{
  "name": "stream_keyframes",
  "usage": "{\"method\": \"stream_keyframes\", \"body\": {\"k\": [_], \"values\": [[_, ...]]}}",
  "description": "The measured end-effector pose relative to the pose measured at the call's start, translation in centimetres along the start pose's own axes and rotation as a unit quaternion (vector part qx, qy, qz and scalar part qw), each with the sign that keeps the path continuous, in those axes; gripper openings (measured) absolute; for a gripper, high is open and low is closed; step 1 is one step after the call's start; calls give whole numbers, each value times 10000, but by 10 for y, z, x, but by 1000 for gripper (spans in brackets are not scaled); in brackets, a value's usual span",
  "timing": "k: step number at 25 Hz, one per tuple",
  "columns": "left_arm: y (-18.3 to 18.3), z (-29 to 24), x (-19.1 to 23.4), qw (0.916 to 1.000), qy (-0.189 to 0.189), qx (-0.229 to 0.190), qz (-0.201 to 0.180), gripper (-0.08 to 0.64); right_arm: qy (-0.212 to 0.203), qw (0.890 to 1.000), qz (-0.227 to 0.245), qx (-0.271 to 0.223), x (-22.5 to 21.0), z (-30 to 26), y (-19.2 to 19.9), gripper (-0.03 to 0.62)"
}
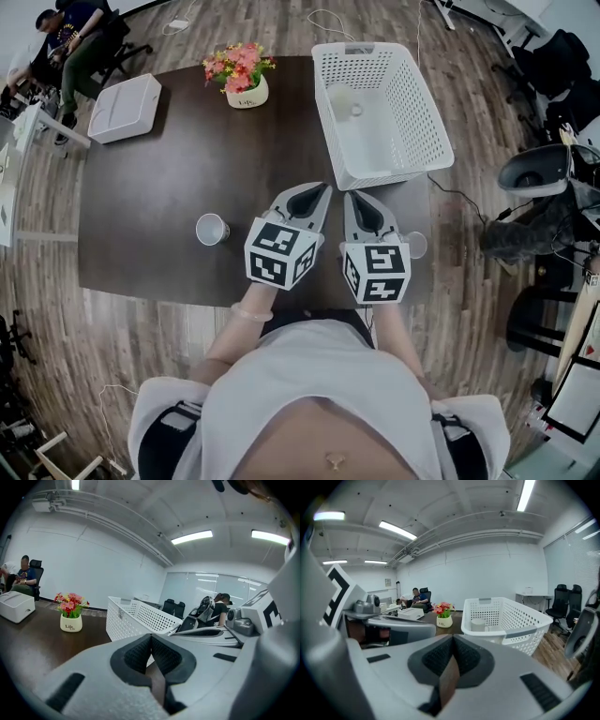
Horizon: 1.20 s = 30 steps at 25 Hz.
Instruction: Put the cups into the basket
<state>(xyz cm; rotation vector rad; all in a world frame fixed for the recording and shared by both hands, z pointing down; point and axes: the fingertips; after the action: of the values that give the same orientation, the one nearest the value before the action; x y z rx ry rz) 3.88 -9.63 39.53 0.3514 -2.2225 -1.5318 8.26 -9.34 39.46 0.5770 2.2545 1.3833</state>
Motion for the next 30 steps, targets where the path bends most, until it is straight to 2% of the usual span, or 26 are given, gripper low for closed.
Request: {"method": "stream_keyframes", "body": {"k": [5,9,13,22,30], "values": [[0,16,17,9994,-299,-112,148,11,-360,9990,238,92,23,-12,1,12],[3,43,40,9962,-789,-240,287,11,-836,9956,384,181,53,-28,2,12],[10,79,67,9890,-1360,-344,472,11,-1374,9880,631,315,91,-43,6,12],[32,163,108,9617,-2500,-579,961,11,-2462,9602,1162,620,182,-57,20,12],[69,226,124,9316,-3296,-646,1388,11,-3048,9364,1482,910,232,-67,45,14]]}}
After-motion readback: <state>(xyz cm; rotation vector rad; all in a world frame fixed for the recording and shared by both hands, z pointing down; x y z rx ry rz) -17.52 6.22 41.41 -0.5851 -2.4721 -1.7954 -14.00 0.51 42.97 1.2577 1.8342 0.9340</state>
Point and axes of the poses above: the fingertips, and each gripper's own axes: z backward along the fingers, x to its left, y out of its underside, and after that the axes turned 5 degrees about -z, right-handed
